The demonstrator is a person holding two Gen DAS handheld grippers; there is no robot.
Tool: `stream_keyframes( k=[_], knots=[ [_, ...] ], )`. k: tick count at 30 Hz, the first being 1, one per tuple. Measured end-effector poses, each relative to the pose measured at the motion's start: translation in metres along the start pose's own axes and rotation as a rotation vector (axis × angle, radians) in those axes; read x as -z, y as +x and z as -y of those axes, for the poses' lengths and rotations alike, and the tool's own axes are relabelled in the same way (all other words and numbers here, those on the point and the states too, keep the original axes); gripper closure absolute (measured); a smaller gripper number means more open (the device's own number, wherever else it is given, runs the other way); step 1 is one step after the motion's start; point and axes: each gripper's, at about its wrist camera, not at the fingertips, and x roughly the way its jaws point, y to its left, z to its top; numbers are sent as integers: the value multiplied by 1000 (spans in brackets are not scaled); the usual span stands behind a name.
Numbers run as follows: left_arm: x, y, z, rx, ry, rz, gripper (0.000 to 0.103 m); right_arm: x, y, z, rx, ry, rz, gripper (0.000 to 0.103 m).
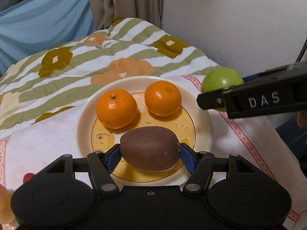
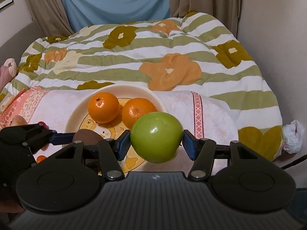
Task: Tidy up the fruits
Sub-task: 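Place the kiwi in the duck bowl with the left tool while the right tool places the green apple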
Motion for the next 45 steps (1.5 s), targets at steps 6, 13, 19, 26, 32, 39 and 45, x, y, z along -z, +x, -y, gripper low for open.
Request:
stream_keyframes(
  k=[6,13,19,26,32,39,45],
  knots=[
    [1,6,2,-7,3,-36,31,-1,7,1,-14,-2,-11,30],
    [0,-18,-1,-27,-1,20,9,-3,4,-3,-17,-12,-10,30],
    [4,-39,-8,-49,-19,26,9,-3,2,-12,-34,-34,-21,30],
    [15,-56,-14,-74,-50,9,8,-3,18,-30,-64,-65,-52,30],
    [27,-57,-20,-93,-80,-11,8,1,40,-40,-76,-78,-80,30],
    [34,-55,-24,-115,-102,-23,8,7,52,-35,-85,-50,-99,30],
    [39,-59,-26,-129,-112,-30,8,7,41,-38,-64,-99,-38,4]
  ],
)
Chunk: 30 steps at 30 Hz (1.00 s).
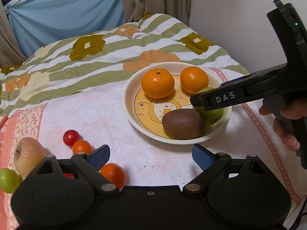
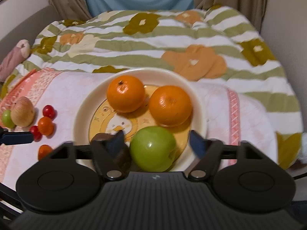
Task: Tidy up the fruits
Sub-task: 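Place the kiwi in the duck bowl with the left tool while the right tool places the green apple, then withdraw both tools from the bowl back toward the remaining fruit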
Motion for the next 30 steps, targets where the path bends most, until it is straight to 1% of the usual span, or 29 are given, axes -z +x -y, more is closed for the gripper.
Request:
stream_keyframes(
  k=[1,3,9,16,23,26,27,30],
  knots=[
    [1,-2,0,-2,-3,2,8,0,-4,-1,12,-2,14,0],
    [1,-5,0,-7,-6,6,8,1,-11,0,22,9,32,0],
    [1,-20,2,-10,-11,29,8,3,-30,3,54,26,44,0],
    [3,-53,6,-21,-23,83,8,4,-70,0,90,41,78,0],
    [12,-93,-1,-59,-62,141,8,5,-107,-13,99,45,119,0],
    [18,-108,-8,-80,-91,160,4,2,-120,-22,95,43,135,0],
    [21,-115,-11,-95,-106,171,0,2,-124,-23,89,43,141,0],
    [27,-128,-21,-138,-137,190,0,2,-134,-32,70,45,163,0]
  ],
)
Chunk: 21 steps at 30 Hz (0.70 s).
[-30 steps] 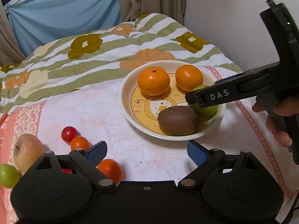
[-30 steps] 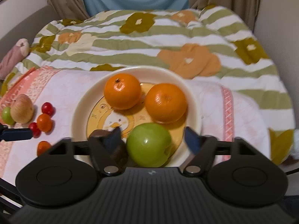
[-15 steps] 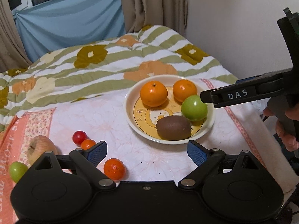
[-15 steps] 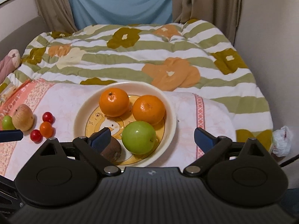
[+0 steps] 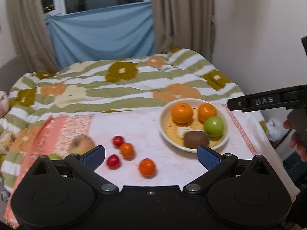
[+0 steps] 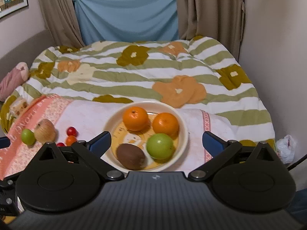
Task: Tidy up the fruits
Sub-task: 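Withdraw both tools from the bowl back toward the remaining fruit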
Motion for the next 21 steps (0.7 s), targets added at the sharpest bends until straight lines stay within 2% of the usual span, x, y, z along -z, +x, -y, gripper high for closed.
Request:
stream_keyframes(
  k=[7,13,21],
  knots=[
    [9,-19,-43,-70,-69,-7,0,-5,-14,-38,-32,-29,24,0],
    [14,-29,-85,-87,-89,-18,0,-10,-20,-84,-80,-42,12,0],
    [24,-23,-138,-90,-91,-47,0,-7,-4,-154,-131,-58,-30,0]
  ],
)
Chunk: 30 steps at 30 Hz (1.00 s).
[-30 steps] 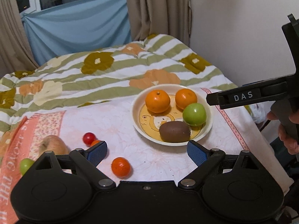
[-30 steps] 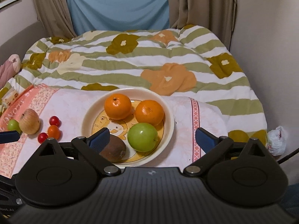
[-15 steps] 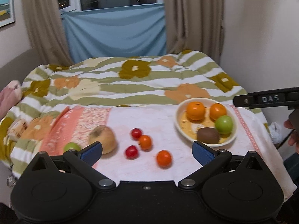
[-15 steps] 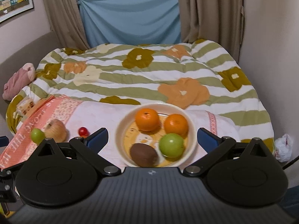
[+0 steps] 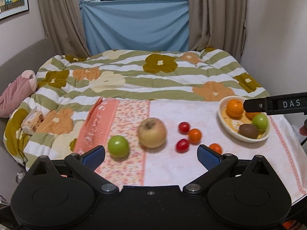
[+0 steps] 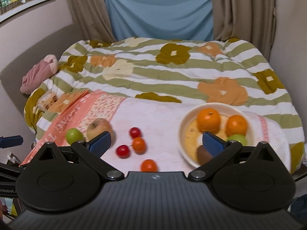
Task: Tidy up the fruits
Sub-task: 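Withdraw both tools from the bowl back toward the remaining fruit, then grasp the small green apple with the left tool while the right tool grasps the large apple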
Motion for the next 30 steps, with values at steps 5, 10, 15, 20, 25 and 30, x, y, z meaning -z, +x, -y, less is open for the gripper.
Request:
stream_keyframes(
  k=[5,10,15,20,25,30],
  knots=[
    [6,16,-33,3,20,-24,0,4,23,-37,-7,-19,-15,0],
    [11,42,-62,23,43,-46,0,11,53,-68,-17,-22,-35,0],
    [12,75,-75,50,104,-66,0,16,85,-96,-12,-31,-66,0],
    [13,112,-80,62,153,-94,1,18,116,-113,-3,-25,-81,0],
    [14,144,-81,88,212,-117,8,22,149,-123,19,-12,-103,0],
    [17,163,-76,104,277,-124,11,26,170,-127,19,13,-117,0]
  ],
)
